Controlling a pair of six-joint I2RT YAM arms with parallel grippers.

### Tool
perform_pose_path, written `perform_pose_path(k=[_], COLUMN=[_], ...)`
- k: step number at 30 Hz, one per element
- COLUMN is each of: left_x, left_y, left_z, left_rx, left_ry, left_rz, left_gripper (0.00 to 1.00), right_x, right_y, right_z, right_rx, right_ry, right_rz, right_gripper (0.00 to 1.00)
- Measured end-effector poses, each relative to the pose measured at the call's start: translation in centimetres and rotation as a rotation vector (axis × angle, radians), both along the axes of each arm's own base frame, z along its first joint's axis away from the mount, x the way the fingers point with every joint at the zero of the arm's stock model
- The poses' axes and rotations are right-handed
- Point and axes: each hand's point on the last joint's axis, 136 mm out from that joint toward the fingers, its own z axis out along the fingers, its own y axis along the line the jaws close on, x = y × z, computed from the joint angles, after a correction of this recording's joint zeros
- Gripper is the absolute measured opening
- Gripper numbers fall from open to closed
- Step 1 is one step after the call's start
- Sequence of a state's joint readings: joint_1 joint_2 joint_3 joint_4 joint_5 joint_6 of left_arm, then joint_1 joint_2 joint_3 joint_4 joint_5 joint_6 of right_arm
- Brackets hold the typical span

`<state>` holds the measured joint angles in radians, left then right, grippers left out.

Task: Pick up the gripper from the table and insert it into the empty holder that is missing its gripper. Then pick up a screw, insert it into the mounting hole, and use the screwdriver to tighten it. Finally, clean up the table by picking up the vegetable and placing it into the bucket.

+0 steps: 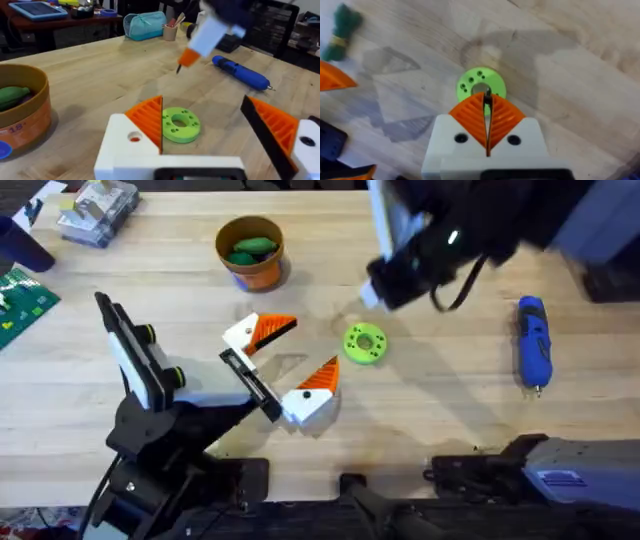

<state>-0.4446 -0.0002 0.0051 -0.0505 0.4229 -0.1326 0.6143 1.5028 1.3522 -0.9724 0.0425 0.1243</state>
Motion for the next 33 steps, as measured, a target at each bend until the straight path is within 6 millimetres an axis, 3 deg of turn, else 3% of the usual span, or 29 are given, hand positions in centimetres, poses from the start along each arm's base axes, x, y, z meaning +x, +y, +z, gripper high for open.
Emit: perform_pose_path(k=[5,8,16,26,33], left_x=[0.0,0.0,0.0,0.0,0.0], left_y=[0.0,0.0,0.0,0.0,0.0], left_z=[0.0,0.0,0.0,0.0,0.0], left_rx=[0.000,0.000,0.000,0.000,0.000], left_ry=[0.000,0.000,0.000,0.000,0.000], left_rz=[0.000,0.000,0.000,0.000,0.000], left_gripper=[0.993,0.993,0.993,0.993,0.993], right_x=[1.5,1.7,1.6,-0.6,-3.3], right_y=[1.1,2.3,7.0,14.7,16.9], right_z=[4.5,5.7,5.2,6.8,7.4], right_rx=[0.089,0.130,0.110,0.152,0.209], right_ry=[-0.065,-0.054,0.080,0.087,0.110], right_rz=[0.010,0.037,0.130,0.358,0.506], right_gripper=[0.007,0.007,0.006,0.006,0.006])
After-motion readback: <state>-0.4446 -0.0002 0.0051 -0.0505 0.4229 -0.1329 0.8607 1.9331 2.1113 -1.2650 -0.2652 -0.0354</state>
